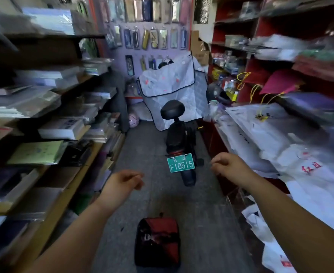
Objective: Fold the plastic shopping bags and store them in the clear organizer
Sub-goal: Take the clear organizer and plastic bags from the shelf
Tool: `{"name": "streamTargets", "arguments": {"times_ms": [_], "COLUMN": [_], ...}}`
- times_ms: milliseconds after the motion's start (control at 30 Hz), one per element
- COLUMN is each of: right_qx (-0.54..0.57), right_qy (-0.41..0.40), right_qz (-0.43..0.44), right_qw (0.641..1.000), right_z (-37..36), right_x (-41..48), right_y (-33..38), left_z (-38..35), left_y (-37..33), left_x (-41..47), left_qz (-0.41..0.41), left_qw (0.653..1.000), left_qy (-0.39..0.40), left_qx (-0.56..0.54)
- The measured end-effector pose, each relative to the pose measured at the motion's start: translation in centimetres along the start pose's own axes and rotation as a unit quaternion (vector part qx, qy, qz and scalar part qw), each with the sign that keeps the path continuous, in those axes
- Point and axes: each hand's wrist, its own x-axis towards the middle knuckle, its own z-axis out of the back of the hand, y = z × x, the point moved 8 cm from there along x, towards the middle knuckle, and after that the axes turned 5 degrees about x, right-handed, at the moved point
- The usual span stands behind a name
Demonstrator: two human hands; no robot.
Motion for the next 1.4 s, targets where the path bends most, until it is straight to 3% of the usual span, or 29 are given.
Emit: {"name": "streamTargets", "arguments": {"times_ms": [133,267,400,533,733,933,1133,1400], "right_qx": [-0.002,-0.005,-0.02,-0.021,-0.006,0.05,0.1,0.139], "right_qy": [0.019,-0.015,-0.059,-0.118,-0.248,-0.307,-0.348,-0.428], "right_qz": [0.003,-0.035,-0.085,-0.154,-0.261,-0.305,-0.344,-0.363], "right_qw": [1.0,0.999,0.994,0.981,0.933,0.9,0.867,0.816], "right_z": [-3.2,-5.6,-7.7,-6.9,-1.7,2.6,7.5,11.9], "right_x": [7.7,15.0,19.9,20.5,15.8,12.3,8.8,3.2], "right_y": [0.5,-0.2,-0.9,-3.6,-9.9,-15.7,-21.1,-25.7], "left_z": [1.3,2.1,1.4,-4.0,-15.1,-24.1,-31.9,-41.6], "left_y": [2.0,3.8,4.1,3.0,0.6,-0.7,-3.8,-2.5], "left_x": [8.2,17.9,27.0,31.8,31.6,29.8,28.3,21.9], "left_qz": [0.008,0.003,-0.008,-0.023,-0.074,-0.096,-0.089,-0.103], "left_qw": [1.0,0.999,0.994,0.979,0.934,0.9,0.895,0.802], "left_qy": [-0.004,0.039,0.11,0.203,0.348,0.418,0.433,0.558], "left_qx": [-0.014,-0.011,-0.013,-0.014,0.019,0.078,0.062,0.187]}}
